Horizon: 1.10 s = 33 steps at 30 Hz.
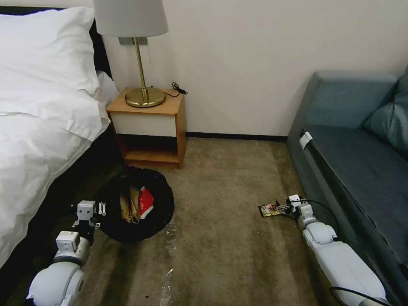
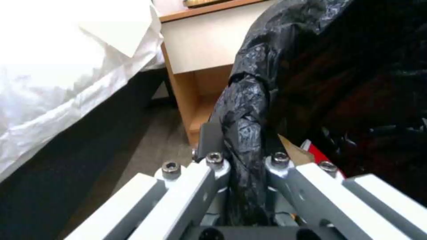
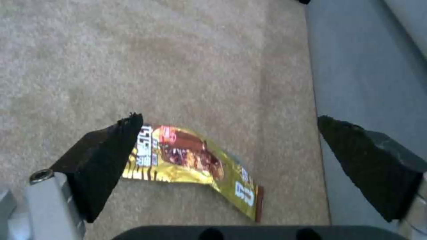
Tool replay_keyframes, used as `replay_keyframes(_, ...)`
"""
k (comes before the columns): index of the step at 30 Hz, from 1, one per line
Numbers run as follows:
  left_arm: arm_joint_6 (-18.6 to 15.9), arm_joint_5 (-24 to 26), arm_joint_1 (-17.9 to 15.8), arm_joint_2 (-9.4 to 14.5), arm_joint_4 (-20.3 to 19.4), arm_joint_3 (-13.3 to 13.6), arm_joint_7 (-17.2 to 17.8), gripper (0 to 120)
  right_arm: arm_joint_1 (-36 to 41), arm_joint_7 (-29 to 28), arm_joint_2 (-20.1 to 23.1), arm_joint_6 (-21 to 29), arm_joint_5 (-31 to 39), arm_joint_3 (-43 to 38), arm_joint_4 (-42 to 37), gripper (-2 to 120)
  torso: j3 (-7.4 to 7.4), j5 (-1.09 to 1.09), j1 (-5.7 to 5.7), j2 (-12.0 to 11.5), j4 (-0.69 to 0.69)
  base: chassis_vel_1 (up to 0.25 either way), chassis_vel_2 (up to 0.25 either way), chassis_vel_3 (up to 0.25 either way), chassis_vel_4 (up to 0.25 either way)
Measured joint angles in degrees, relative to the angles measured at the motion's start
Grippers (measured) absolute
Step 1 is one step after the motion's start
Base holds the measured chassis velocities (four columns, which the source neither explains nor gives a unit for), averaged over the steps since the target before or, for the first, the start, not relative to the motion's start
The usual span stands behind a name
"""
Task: Pick up the trash bin, then pick up the garbage on the floor and place it into the trash bin.
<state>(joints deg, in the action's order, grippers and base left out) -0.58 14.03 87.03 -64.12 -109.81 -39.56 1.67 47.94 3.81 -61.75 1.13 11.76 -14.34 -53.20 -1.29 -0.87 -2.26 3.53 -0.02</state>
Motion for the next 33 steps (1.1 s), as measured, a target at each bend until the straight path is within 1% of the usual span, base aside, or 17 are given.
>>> replay_keyframes(8, 0.66, -0.15, -0.1, -0.06, 0.65, 0.27, -0.38, 3, 0.24, 0.64, -0.72, -0.05, -0.23, -0.77, 0.97, 100, 0.0, 0.0, 0.0, 0.0, 0.0, 0.0, 0.0, 0.0, 0.0)
replay_keyframes(19, 1.48, -0.06, -0.08, 0.1, 1.26, -0.06, -0.84, 3, 0.18, 0.67, -1.62, -0.13, -0.32, -1.17, 2.24, 100, -0.01, 0.0, 0.0, 0.0, 0.01, 0.0, 0.0, 0.0, 0.0)
replay_keyframes(24, 2.79, -0.17, 0.2, 0.11, 1.97, -0.45, -1.08, 3, 0.4, 0.59, -2.06, -0.18, -0.45, -1.07, 2.38, 100, -0.01, 0.0, 0.0, -0.01, 0.01, 0.0, 0.0, 0.0, 0.0)
replay_keyframes(33, 2.98, -0.05, 0.42, 0.22, 1.97, -0.67, -1.29, 3, 0.57, 0.23, -2.17, -0.27, -0.46, -1.05, 2.34, 100, -0.01, -0.01, 0.0, -0.01, 0.0, 0.0, 0.0, 0.0, 0.0)
